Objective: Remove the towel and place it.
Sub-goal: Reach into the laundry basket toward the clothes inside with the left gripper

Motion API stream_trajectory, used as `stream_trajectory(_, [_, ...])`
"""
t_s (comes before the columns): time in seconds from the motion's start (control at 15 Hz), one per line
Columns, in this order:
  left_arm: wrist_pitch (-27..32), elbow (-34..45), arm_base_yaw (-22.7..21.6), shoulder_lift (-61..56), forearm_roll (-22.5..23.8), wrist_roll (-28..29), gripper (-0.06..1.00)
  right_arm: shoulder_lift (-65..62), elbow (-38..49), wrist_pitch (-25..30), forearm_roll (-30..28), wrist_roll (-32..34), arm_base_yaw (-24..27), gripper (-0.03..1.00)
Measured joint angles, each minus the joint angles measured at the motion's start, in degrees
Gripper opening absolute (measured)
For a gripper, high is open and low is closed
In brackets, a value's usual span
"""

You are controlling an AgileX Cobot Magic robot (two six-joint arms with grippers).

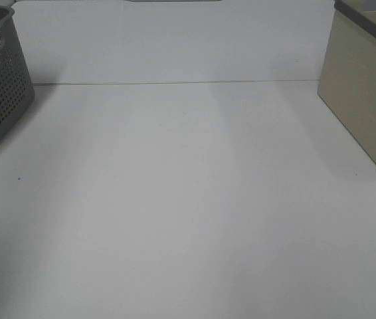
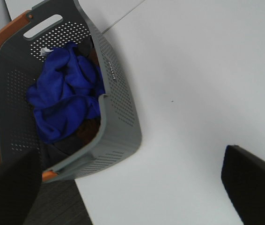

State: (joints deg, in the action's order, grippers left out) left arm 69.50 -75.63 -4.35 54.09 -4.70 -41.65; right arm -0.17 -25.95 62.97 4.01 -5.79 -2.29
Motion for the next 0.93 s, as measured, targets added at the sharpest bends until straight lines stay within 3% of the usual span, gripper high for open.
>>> stream_trajectory(0.13, [0.06, -4.81, 0.0, 7.96, 2.23, -5.84, 0.99, 0.0, 0.0, 0.0, 0.0, 0.0, 0.0, 0.85])
stream_trajectory(0.2, [0.06, -11.34, 0.0, 17.76, 7.33, -11.06, 0.99, 0.0, 0.0, 0.0, 0.0, 0.0, 0.0, 0.85])
stream_trajectory(0.4, [0.11, -22.12, -2.29, 32.31, 13.29, -13.12, 0.99, 0.0, 0.0, 0.0, 0.0, 0.0, 0.0, 0.85])
stream_trajectory(0.53, [0.0, -28.48, -5.79, 40.62, 12.95, -16.27, 0.97, 0.0, 0.0, 0.0, 0.0, 0.0, 0.0, 0.85])
stream_trajectory(0.93, [-0.34, -35.87, -15.7, 57.64, 8.48, -27.62, 0.97, 0.0, 0.0, 0.0, 0.0, 0.0, 0.0, 0.85])
